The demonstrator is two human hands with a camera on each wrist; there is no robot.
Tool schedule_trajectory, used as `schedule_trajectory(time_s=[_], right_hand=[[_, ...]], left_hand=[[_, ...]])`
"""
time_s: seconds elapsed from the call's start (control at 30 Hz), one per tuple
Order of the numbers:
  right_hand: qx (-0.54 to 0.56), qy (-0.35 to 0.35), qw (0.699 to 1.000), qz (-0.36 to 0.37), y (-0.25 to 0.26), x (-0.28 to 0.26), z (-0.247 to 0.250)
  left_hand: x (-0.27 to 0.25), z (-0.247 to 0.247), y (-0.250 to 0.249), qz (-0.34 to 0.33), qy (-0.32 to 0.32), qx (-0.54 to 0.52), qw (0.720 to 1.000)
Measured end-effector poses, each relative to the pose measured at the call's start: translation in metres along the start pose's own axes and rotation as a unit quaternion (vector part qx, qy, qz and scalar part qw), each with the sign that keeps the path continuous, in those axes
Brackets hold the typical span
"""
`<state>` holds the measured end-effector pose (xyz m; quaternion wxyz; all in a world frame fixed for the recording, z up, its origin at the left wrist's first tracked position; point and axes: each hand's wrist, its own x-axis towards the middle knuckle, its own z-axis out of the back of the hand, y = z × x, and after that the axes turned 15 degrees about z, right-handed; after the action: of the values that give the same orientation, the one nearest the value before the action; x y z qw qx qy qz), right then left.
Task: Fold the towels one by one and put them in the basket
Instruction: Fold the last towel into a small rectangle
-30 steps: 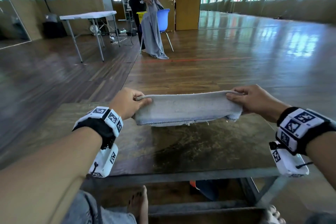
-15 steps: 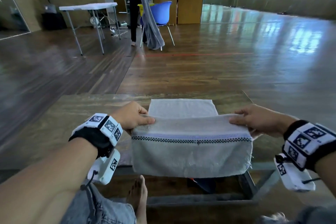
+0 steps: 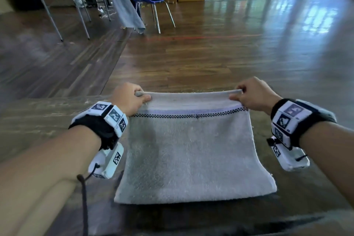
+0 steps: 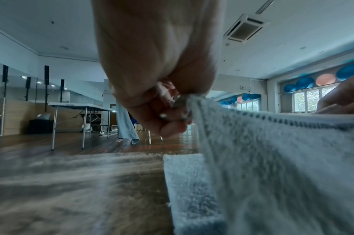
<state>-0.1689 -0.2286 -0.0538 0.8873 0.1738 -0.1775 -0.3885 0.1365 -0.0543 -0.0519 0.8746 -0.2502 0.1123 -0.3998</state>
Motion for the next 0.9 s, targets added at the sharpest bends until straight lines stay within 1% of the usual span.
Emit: schedule_trajectory(time_s=[0.1, 0.17, 0.23, 0.33, 0.4, 0.47, 0.5, 0.63, 0.73, 0.83, 0.9], right_hand=[[-0.014, 0.041, 0.999, -0.017, -0.01, 0.023, -0.025], [-0.038, 0.059, 0.997, -0.016, -0.014, 0.027, -0.039], [-0.04, 0.051, 0.998, -0.013, -0.017, 0.026, -0.047], [-0.022, 0.043, 0.999, 0.004, -0.014, 0.02, -0.047], [-0.005, 0.036, 0.999, 0.027, -0.005, 0.011, -0.039], [0.025, -0.001, 0.998, 0.054, 0.011, 0.0, -0.03], [0.047, -0.025, 0.997, 0.064, 0.02, -0.007, -0.025], [0.123, -0.103, 0.981, 0.104, 0.056, -0.042, -0.012], [0.191, -0.156, 0.963, 0.111, 0.076, -0.064, -0.005], [0.25, -0.172, 0.946, 0.111, 0.087, -0.079, -0.004], [0.28, -0.16, 0.94, 0.11, 0.09, -0.086, -0.007]], left_hand=[[0.024, -0.025, 0.002, 0.022, -0.016, 0.024, 0.999], [0.031, -0.039, 0.003, 0.035, -0.015, 0.024, 0.999], [0.033, -0.048, 0.003, 0.044, -0.027, 0.01, 0.999], [0.027, -0.047, -0.004, 0.03, -0.031, -0.012, 0.999], [0.016, -0.041, -0.018, 0.008, -0.026, -0.025, 0.999], [-0.001, -0.033, -0.037, -0.033, -0.041, -0.018, 0.998], [-0.011, -0.03, -0.047, -0.057, -0.037, -0.027, 0.997], [-0.059, -0.025, -0.086, -0.141, 0.026, -0.096, 0.985], [-0.088, -0.026, -0.104, -0.186, 0.032, -0.126, 0.974], [-0.103, -0.031, -0.107, -0.216, 0.014, -0.138, 0.966], [-0.105, -0.033, -0.103, -0.204, 0.018, -0.144, 0.968]])
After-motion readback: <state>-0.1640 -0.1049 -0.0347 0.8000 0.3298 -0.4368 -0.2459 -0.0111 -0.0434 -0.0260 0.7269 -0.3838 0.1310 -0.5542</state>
